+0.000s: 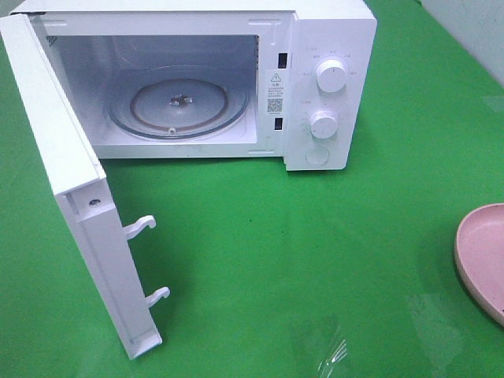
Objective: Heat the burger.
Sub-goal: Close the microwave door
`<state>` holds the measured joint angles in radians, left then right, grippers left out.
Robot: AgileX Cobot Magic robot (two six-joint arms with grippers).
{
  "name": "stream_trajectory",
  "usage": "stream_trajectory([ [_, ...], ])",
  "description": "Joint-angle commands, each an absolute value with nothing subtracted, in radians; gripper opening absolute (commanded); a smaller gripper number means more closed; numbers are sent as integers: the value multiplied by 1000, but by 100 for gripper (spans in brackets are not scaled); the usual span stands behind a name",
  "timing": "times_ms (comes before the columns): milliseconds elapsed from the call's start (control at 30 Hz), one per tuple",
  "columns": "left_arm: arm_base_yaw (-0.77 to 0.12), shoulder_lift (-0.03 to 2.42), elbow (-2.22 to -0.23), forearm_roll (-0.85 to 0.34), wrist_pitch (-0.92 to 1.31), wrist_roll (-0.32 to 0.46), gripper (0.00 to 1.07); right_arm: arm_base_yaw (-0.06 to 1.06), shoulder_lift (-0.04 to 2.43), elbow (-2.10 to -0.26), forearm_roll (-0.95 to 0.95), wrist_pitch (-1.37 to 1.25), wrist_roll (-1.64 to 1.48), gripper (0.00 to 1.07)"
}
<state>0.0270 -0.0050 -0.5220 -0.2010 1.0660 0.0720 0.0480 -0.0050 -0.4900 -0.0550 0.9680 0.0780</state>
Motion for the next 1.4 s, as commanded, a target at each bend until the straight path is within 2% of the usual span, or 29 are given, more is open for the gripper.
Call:
stream_trajectory([
  [33,30,-10,-519,-208,1058,68,87,42,-30,-489,-50,961,70,76],
  [800,30,-10,-519,-209,1058,68,87,42,-30,-489,-50,961,70,76],
  [967,30,7,-544,-208,1003,68,86,42,-30,-489,-50,961,70,76],
  [1067,30,42,-551,-201,936,68,80,42,-30,-489,-50,961,70,76],
  [1100,30,76,-551,-190,895,68,74,42,-30,-489,-50,961,70,76],
  [1133,30,76,-551,-190,895,68,74,42,-30,-489,-50,961,70,76],
  [1167,30,114,-551,-187,849,68,66,42,-30,-489,-50,961,70,76],
  [1200,30,114,-551,-187,849,68,66,42,-30,-489,-50,961,70,76],
  [1233,30,143,-550,-189,809,68,58,42,-30,-489,-50,961,70,76],
  [1267,30,143,-550,-189,809,68,58,42,-30,-489,-50,961,70,76],
  [1300,30,177,-550,-189,759,68,48,42,-30,-489,-50,961,70,76],
  [1333,30,192,-550,-188,738,68,41,42,-30,-489,-50,961,70,76],
  [1367,30,192,-550,-188,738,68,41,42,-30,-489,-50,961,70,76],
  [1400,30,220,-550,-188,685,68,26,42,-30,-489,-50,961,70,76],
])
